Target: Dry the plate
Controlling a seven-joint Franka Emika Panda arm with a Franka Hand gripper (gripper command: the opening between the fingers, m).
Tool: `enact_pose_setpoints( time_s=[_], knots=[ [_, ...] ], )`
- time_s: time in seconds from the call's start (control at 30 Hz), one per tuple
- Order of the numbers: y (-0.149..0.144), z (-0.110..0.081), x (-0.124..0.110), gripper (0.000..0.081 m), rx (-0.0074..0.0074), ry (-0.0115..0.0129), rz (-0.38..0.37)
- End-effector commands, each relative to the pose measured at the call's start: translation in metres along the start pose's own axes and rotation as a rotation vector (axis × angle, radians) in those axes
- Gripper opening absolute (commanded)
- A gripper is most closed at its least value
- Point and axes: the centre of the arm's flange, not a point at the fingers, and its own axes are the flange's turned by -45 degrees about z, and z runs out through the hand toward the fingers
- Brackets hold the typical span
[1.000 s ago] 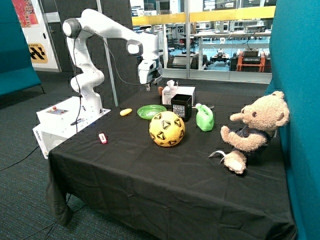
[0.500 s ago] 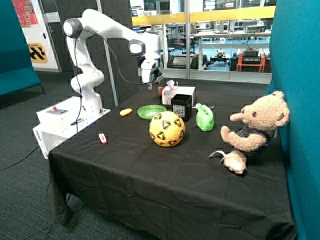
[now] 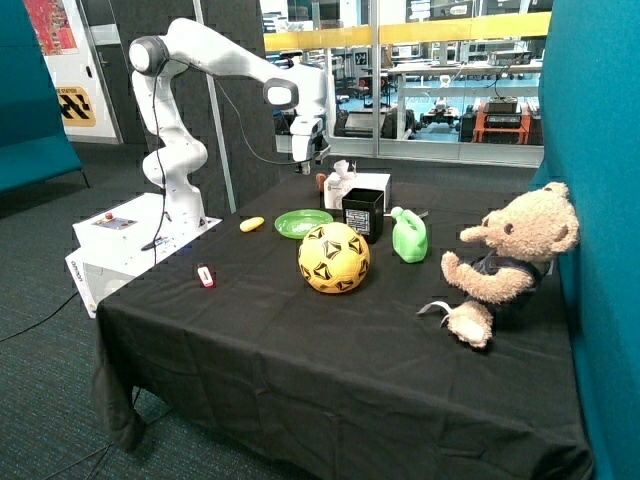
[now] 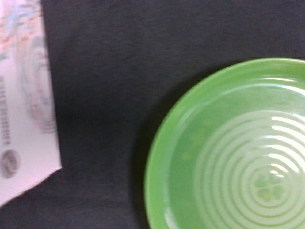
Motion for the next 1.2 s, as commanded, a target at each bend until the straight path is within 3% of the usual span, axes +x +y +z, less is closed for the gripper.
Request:
enact_pose_setpoints(
  time_s=[0.0, 0.8, 1.17],
  knots=[
    [-0.043, 0.004, 0.000, 0.0566, 0.0011, 0.0095, -0.063],
    [-0.148, 0.014, 0.013, 0.0640, 0.0006, 0.0095, -0.176],
    [-0.156, 0.024, 0.019, 0.0638, 0.0006, 0.0095, -0.174]
  ],
)
